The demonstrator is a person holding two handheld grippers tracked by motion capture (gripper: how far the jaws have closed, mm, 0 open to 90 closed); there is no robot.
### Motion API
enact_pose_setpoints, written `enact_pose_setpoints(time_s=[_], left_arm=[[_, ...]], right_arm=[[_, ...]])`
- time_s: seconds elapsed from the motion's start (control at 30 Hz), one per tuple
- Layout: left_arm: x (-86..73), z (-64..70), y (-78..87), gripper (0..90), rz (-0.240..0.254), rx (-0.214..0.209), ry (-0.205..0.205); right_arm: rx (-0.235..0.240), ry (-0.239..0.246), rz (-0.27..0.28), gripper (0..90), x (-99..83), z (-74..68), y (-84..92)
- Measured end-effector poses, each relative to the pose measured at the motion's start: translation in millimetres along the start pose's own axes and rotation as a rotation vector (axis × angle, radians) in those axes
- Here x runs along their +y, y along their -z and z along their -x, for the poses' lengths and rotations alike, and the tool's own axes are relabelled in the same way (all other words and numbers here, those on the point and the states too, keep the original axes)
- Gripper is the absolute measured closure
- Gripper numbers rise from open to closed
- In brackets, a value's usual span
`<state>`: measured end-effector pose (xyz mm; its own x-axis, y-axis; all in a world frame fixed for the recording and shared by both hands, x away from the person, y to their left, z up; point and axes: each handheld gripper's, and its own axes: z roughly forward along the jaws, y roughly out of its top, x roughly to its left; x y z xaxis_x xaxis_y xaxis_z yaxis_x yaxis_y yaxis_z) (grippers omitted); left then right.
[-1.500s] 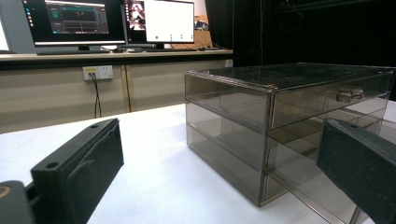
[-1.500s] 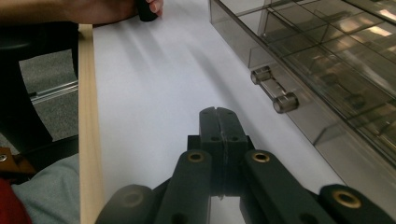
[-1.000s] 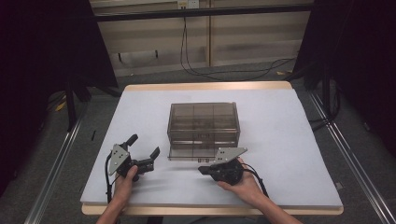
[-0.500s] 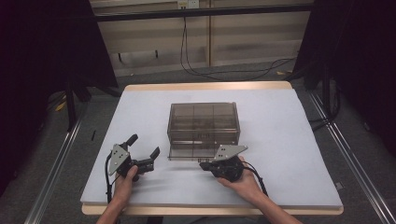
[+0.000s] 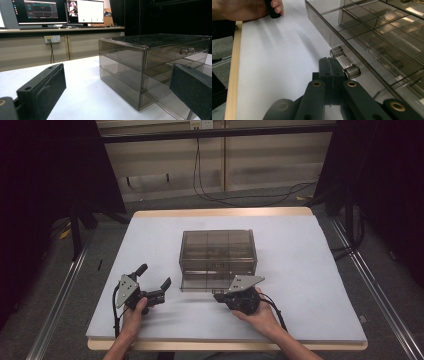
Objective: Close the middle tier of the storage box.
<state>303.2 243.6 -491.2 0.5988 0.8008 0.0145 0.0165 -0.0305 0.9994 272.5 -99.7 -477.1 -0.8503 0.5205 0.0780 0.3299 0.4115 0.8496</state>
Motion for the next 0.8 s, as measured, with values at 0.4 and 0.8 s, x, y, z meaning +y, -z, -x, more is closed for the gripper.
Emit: enact_pose_setpoints(time_s=[0.4,0.8], left_arm=[[0.0,0.0,0.0,0.9,0.0,0.0,0.0],[0.0,0.1,0.0,0.9,0.0,0.0,0.0]], right_arm=[[-0.005,-0.005,0.006,90.0,0.5,0.8,0.4],[-0.012,-0.01,0.01,90.0,1.2,1.5,0.0]])
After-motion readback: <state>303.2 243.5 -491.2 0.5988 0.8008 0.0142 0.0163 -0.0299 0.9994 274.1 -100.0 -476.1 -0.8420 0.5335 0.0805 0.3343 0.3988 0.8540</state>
